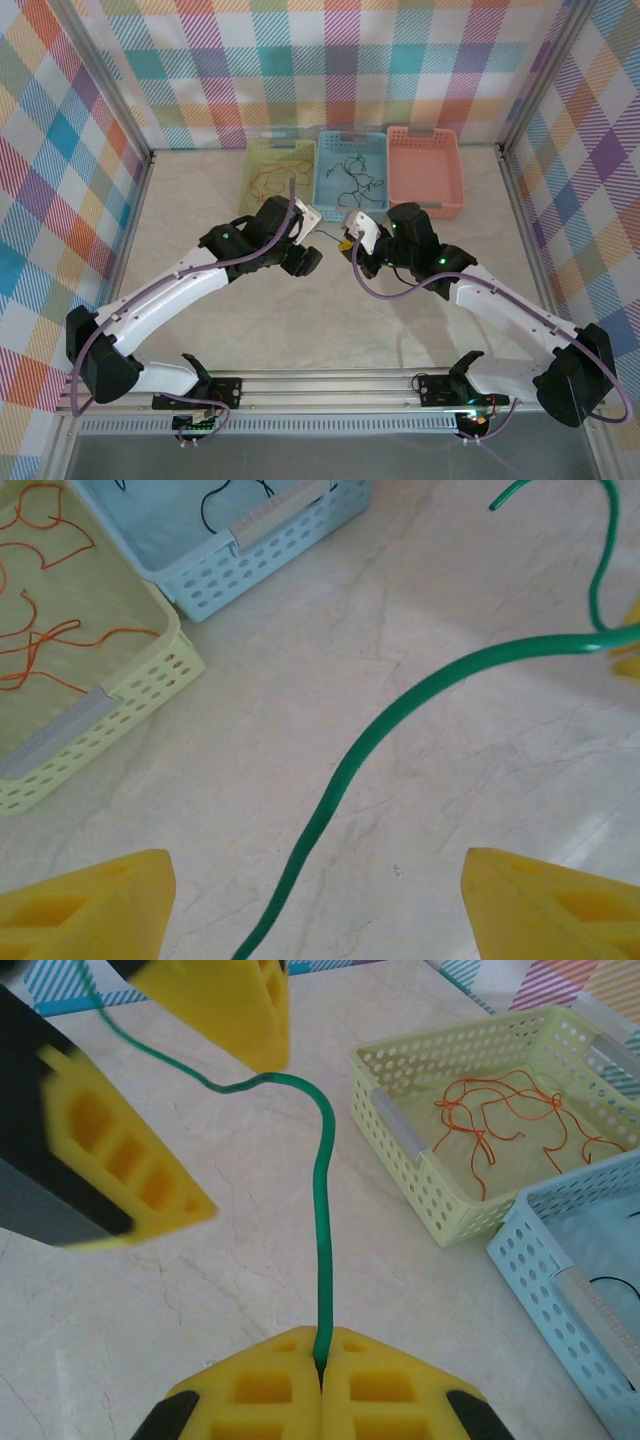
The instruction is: Untangle the cables
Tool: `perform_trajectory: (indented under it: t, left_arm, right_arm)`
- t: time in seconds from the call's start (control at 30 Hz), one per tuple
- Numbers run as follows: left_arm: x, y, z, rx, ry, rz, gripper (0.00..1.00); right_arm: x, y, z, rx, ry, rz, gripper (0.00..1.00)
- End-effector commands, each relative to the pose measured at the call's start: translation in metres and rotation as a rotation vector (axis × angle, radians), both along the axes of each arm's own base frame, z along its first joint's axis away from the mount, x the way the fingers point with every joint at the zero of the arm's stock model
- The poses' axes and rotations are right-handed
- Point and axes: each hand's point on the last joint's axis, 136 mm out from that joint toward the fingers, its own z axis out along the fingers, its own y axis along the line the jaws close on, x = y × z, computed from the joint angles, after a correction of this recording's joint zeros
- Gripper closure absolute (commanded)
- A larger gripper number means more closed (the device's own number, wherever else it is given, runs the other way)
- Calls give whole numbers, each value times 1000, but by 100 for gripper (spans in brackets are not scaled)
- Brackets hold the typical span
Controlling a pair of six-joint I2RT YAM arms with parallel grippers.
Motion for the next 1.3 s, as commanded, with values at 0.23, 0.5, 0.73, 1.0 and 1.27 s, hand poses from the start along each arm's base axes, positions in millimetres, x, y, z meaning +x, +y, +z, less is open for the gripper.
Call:
perform_trajectory:
  t: [0.23,0.5,0.73,1.0,1.27]
  left_arm:
    - [17,-17,26,-219,-90,103,94]
    - [36,-5,50,-498,-170,309,100]
    - [41,-13,72,-799,-126,370,100]
    - [42,-15,84,-847,-126,372,93]
    - [27,22,110,-778,-240,391,18]
  right_arm:
    - [-6,6,17,82,8,14,100]
    - [-27,14,1,244,169,29,100]
    - [-46,47,-23,232,251,86,100]
    - [-38,54,-24,228,257,52,100]
    - [-3,23,-11,235,198,-123,100]
